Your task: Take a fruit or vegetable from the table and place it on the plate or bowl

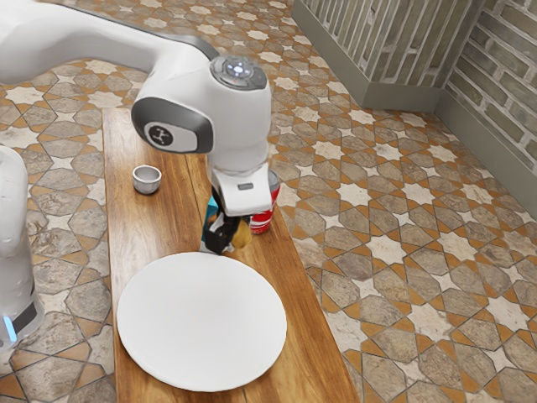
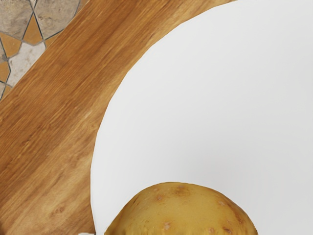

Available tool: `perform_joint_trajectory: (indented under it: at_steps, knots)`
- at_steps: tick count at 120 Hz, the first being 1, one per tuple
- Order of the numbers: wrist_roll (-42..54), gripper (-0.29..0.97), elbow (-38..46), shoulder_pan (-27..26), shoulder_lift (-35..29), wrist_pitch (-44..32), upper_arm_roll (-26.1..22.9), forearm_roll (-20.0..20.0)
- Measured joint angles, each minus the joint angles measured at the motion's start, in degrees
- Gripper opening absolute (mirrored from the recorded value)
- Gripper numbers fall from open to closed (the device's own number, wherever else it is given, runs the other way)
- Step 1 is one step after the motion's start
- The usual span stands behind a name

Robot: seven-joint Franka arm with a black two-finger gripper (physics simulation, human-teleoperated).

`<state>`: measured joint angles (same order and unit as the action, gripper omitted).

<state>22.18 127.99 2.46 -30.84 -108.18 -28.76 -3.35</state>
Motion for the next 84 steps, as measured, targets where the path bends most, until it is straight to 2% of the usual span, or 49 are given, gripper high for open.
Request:
perform_joint_trajectory:
  at_steps: [14, 35, 45, 61, 71, 84]
  knots:
    - [0.1, 0.55, 0.0, 0.0, 0.0, 0.0, -0.1, -0.2]
    - [0.1, 0.64, -1.4, 0.1, 0.4, -0.1, 0.4, -0.3]
    - [-0.1, 0.66, -8.7, 0.6, 5.4, 0.6, 5.1, -0.2]
    - [-1.2, 0.67, -26.2, 1.9, 17.1, 4.8, 16.4, 0.3]
    - [-2.0, 0.68, -32.9, 4.9, 21.2, 7.6, 18.3, 0.7]
    - [-5.1, 0.68, -34.9, 6.7, 22.6, 11.0, 19.0, 1.5]
